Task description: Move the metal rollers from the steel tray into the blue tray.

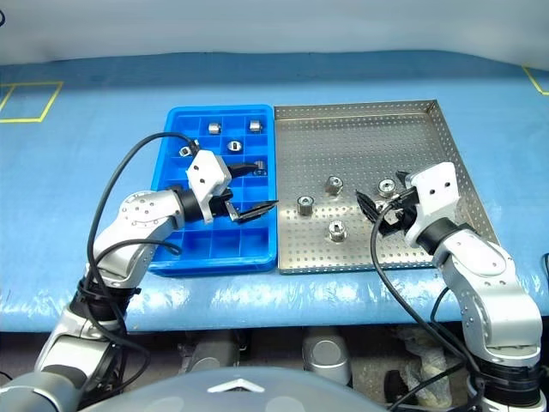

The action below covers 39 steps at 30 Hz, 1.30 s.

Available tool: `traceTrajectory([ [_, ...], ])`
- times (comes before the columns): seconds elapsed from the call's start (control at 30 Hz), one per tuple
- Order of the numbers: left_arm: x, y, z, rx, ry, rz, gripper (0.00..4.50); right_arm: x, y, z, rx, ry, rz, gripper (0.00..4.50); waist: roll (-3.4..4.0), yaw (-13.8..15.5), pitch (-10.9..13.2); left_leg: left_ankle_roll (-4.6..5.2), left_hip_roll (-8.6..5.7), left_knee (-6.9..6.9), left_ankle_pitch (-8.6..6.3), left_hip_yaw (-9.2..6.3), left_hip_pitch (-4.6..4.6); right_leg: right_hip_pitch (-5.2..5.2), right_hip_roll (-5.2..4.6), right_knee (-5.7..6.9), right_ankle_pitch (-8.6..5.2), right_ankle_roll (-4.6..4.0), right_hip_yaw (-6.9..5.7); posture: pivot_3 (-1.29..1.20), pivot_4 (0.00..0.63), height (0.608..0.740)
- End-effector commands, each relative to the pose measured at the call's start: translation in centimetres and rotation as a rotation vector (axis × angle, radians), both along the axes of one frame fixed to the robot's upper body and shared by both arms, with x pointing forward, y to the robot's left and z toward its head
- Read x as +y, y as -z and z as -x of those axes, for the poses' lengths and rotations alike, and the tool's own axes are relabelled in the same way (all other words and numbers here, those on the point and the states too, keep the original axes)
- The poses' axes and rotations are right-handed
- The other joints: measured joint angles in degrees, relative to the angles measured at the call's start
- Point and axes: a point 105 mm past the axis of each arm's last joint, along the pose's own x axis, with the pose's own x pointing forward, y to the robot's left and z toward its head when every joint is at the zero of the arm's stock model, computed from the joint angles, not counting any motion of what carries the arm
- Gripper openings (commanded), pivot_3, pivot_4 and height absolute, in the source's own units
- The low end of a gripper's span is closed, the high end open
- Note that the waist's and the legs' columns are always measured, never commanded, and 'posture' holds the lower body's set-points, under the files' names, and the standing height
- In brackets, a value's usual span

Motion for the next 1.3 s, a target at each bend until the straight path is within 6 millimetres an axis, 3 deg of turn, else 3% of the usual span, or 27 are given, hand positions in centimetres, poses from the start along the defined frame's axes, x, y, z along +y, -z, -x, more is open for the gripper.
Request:
traceTrajectory([
  [0.03, -0.3, -1.3, 0.2, -0.048, 0.017, 0.006, 4.50, -0.1, -0.6, 0.1, -0.017, -0.001, -0.003, 4.48, 0.00, 0.0, 0.0, 0.00, 0.00, 0.00, 0.00, 0.00, 0.00, 0.00, 0.00, 0.00, 0.00, 0.00, 0.00, -0.19, 0.150, 0.740],
  [0.63, -0.8, -1.2, 0.3, -0.036, 0.023, 0.017, 4.50, 0.1, -0.3, 0.1, 0.003, -0.005, 0.001, 4.48, 0.00, 0.2, 0.0, 0.01, 0.00, 0.05, 0.00, 0.00, -0.01, 0.02, 0.00, 0.01, 0.00, 0.00, 0.00, -0.19, 0.150, 0.740],
  [0.87, -3.7, -1.2, 0.5, -0.030, 0.116, 0.006, 4.50, 0.5, 0.1, 0.3, -0.002, 0.008, -0.018, 4.48, 0.00, 0.5, 0.0, 0.03, -0.01, 0.14, -0.02, 0.00, -0.03, 0.06, 0.00, 0.00, 0.02, 0.03, 0.00, -0.21, 0.150, 0.740],
  [1.0, -6.0, -0.8, -0.2, -0.035, 0.164, -0.097, 4.50, 0.7, 0.1, 0.3, -0.018, 0.021, -0.025, 4.48, 0.01, 0.3, 0.0, 0.09, -0.04, 0.34, -0.06, 0.00, -0.01, 0.18, 0.00, -0.01, 0.06, 0.11, -0.01, -0.22, 0.150, 0.740],
  [1.3, -7.5, 1.0, -3.2, 0.019, 0.149, -0.387, 4.50, 0.7, 0.0, 0.4, -0.057, 0.062, -0.033, 4.48, 0.02, -1.3, 0.0, 0.25, -0.05, 0.53, -0.16, 0.00, -0.03, 0.24, 0.01, -0.04, 0.09, 0.19, 0.01, -0.26, 0.150, 0.740],
])
